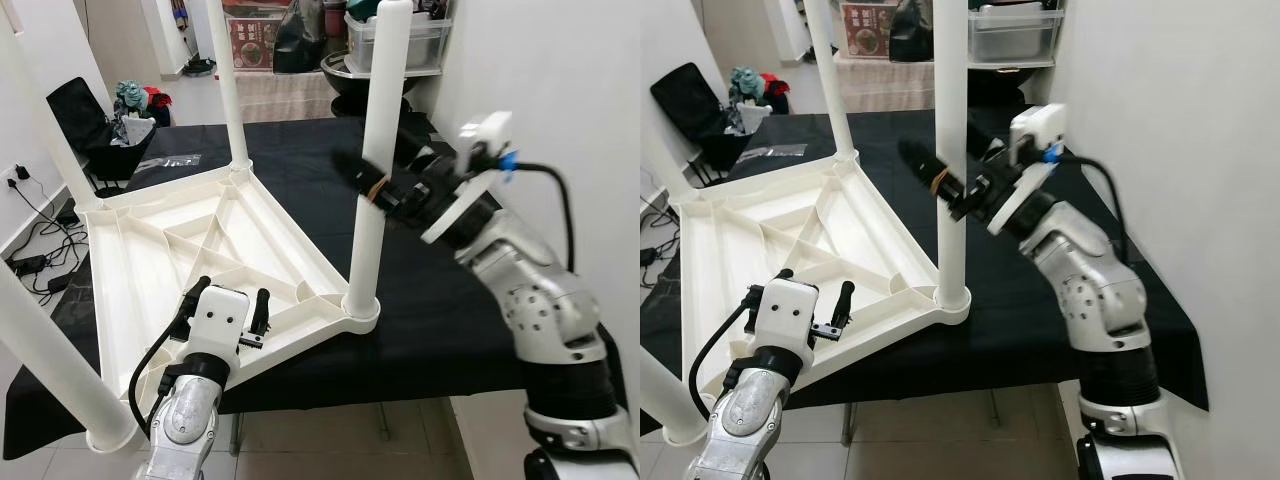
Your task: Building children table
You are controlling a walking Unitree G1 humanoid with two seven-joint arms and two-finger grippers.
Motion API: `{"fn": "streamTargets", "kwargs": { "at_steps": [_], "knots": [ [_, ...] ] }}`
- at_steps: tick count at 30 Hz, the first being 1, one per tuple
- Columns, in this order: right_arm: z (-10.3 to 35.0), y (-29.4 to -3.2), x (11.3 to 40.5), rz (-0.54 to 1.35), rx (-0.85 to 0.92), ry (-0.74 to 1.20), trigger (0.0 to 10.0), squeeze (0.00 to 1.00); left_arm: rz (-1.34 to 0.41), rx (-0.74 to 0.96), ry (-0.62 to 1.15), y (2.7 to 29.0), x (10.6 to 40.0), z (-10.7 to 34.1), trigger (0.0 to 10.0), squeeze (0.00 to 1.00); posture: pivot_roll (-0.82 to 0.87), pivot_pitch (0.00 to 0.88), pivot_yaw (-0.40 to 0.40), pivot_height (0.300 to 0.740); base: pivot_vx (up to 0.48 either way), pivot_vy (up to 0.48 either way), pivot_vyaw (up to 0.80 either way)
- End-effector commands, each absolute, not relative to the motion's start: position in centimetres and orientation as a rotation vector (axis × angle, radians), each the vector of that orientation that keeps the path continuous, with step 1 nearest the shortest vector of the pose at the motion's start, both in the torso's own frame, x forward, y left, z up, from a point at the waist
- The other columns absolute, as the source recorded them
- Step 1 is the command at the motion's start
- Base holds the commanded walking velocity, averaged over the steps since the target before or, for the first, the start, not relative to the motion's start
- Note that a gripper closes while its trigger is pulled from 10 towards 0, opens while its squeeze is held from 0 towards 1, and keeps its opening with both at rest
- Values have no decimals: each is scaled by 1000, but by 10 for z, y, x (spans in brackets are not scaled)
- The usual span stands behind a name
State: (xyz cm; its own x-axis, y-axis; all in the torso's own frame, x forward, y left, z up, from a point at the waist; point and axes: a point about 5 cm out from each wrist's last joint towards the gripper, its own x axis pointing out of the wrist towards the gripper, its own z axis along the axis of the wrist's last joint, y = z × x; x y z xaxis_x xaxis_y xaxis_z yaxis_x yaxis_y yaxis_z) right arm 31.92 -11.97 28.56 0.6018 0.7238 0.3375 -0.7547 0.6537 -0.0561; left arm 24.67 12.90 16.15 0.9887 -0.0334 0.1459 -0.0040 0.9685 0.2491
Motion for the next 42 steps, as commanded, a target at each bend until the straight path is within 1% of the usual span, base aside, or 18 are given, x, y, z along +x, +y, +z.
{"fn": "streamTargets", "kwargs": {
  "at_steps": [1,7,12,19,21,22,23,24,26,29,30,31,32,33,36,38,41,42],
  "knots": [
    [265,-112,328,814,33,-279,10000,0,-4,246,-141,130,244,160,10000,0,60,61,-14,740,0,0,0],
    [251,-113,335,767,-11,-236,10000,0,0,243,-140,130,242,160,10000,0,60,70,-16,740,0,0,0],
    [234,-120,339,725,-42,-171,10000,0,-2,237,-132,129,240,160,10000,0,62,85,-19,740,0,0,0],
    [222,-128,340,703,-71,-144,10000,0,-31,199,-96,128,238,157,10000,0,60,93,-20,740,0,0,0],
    [218,-130,341,691,-86,-134,10000,0,-61,188,-68,126,238,155,10000,0,61,98,-21,740,0,0,0],
    [214,-132,342,683,-95,-124,9608,0,-80,149,-23,124,238,151,10000,0,66,103,-22,740,0,0,0],
    [212,-133,342,677,-101,-118,9608,0,-92,124,7,123,238,149,10000,0,66,103,-22,740,0,0,0],
    [210,-134,343,672,-106,-111,10000,0,-129,107,42,119,238,148,10000,0,67,106,-24,740,0,0,0],
    [208,-134,343,667,-113,-108,10000,0,-166,55,74,113,238,149,10000,0,68,107,-22,740,0,0,0],
    [206,-132,344,665,-112,-105,10000,0,-231,69,59,105,237,154,10000,0,69,108,-27,740,0,0,0],
    [205,-132,344,668,-107,-101,8980,0,-233,80,54,104,237,155,10000,0,69,110,-26,740,0,0,0],
    [205,-131,345,669,-116,-102,8235,0,-235,92,46,104,238,156,10000,0,68,109,-25,740,0,0,0],
    [205,-131,345,669,-116,-102,8235,0,-235,92,46,104,238,156,10000,0,68,109,-25,740,0,0,0],
    [204,-131,345,666,-109,-101,0,0,-230,98,44,103,238,157,10000,0,67,110,-26,740,0,0,0],
    [203,-131,346,662,-114,-100,0,0,-237,115,45,101,238,158,10000,0,67,110,-26,740,0,0,0],
    [202,-131,349,650,-111,-98,0,0,-265,67,67,91,237,163,10000,0,70,110,-29,740,0,0,0],
    [201,-131,350,647,-107,-99,0,0,-283,50,75,87,237,165,10000,0,70,110,-26,740,0,0,0],
    [201,-131,351,647,-104,-102,0,0,-327,13,107,78,234,165,10000,0,69,110,-27,740,0,0,0]
  ]
}}
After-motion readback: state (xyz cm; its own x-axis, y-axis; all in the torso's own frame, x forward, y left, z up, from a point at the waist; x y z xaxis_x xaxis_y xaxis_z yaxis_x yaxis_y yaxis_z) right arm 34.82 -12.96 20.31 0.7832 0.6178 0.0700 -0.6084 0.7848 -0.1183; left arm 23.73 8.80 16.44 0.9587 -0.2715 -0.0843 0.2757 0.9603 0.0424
